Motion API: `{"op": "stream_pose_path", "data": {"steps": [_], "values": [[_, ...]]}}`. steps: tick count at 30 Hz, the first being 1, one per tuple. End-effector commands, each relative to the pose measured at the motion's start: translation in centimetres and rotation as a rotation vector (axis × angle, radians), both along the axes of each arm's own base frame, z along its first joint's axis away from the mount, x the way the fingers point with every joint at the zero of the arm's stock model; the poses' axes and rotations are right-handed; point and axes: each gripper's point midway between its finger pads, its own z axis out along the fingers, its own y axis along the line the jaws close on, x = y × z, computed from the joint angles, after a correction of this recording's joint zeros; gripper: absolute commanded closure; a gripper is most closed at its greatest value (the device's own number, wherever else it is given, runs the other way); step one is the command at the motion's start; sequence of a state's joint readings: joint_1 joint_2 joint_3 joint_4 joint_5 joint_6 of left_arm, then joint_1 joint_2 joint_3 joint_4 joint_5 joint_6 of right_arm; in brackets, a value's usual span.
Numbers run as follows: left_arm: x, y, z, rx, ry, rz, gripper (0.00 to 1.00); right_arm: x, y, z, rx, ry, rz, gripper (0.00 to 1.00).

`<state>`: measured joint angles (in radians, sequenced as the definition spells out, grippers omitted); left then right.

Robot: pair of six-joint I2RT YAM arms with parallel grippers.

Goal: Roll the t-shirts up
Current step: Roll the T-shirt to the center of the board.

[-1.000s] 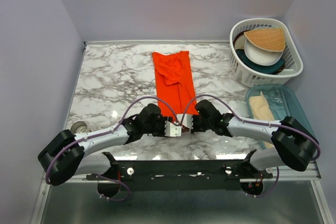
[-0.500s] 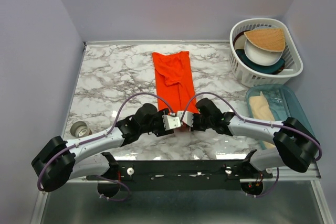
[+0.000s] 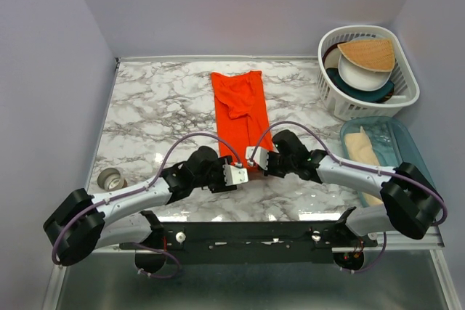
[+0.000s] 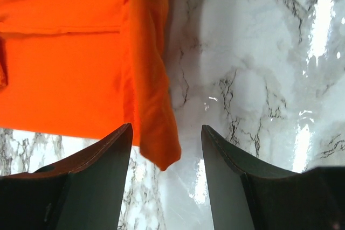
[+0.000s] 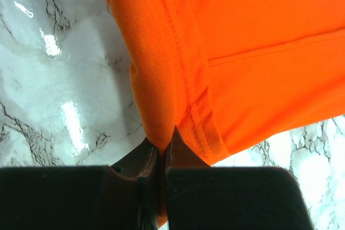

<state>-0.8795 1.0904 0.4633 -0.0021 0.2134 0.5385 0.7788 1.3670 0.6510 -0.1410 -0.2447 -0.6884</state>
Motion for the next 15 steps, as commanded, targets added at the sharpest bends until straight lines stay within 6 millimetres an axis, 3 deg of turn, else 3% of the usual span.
{"op": "stream_pose_path", "data": {"steps": [1,15], "values": [[0.18,1.00,-2.38,0.106,-0.030,-0.028,0.36,0.08,0.84,0.84,0.024,0.022,0.016,0.92],[0.55,0.71,-2.27,0.100,-0.052,-0.036,0.39,-0.54,1.19,0.32,0.022,0.064,0.044,0.91]]}}
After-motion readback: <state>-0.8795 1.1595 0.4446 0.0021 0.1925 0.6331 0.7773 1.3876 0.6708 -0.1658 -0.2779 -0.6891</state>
